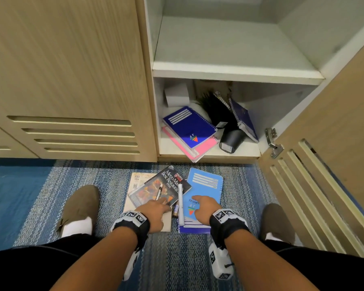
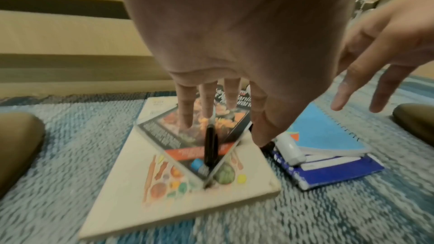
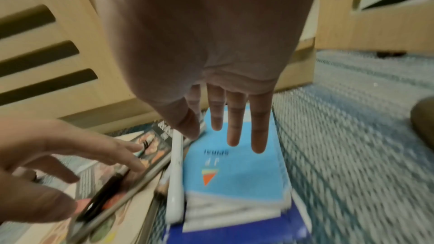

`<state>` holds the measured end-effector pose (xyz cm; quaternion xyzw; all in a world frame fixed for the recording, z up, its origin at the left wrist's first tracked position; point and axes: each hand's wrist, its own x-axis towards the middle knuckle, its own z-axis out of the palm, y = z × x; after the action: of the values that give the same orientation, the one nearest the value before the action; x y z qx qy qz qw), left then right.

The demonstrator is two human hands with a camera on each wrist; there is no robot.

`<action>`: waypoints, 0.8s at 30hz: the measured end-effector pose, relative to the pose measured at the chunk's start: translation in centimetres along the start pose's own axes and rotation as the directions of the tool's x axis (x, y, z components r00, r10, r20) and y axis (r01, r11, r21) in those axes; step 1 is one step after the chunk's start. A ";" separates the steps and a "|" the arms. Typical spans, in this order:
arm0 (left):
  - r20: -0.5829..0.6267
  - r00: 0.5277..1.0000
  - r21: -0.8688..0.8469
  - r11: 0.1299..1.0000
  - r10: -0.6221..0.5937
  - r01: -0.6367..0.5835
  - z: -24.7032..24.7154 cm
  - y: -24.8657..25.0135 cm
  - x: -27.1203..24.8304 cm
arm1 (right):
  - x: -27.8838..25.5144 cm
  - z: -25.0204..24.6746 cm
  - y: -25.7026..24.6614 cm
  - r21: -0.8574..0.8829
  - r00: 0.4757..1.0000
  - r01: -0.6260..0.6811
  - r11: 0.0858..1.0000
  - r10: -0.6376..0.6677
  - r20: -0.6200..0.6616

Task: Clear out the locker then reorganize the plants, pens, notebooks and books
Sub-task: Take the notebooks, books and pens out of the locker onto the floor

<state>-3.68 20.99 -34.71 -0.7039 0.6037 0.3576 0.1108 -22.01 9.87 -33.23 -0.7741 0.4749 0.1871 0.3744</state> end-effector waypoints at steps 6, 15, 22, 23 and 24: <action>-0.239 0.963 0.105 0.989 0.128 -0.105 -7.7 3.9 0.3 | -0.7 -6.7 -2.1 -0.109 0.980 0.094 0.990 -0.111 -0.162; -0.396 0.918 0.179 0.983 0.028 0.047 -15.3 6.0 5.4 | 4.1 -13.5 -2.6 0.061 0.949 0.000 0.998 0.019 -0.314; -0.441 0.898 0.149 0.986 -0.004 0.078 -16.2 6.2 12.7 | 6.3 -9.5 -1.8 -0.306 0.982 0.042 0.951 -0.096 -0.165; -0.415 0.910 0.162 0.984 0.000 0.074 -16.1 5.9 13.6 | 6.3 -8.9 -1.9 -0.354 0.981 0.043 0.934 -0.106 -0.161; -0.384 0.923 0.178 0.982 0.004 0.070 -15.9 5.6 14.2 | 6.4 -8.4 -1.8 -0.399 0.975 0.039 0.916 -0.122 -0.185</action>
<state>-2.75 -0.72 -30.77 -0.7565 0.6327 0.1529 0.0632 -17.89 0.19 -31.18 -0.8675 0.4314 0.1818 0.1680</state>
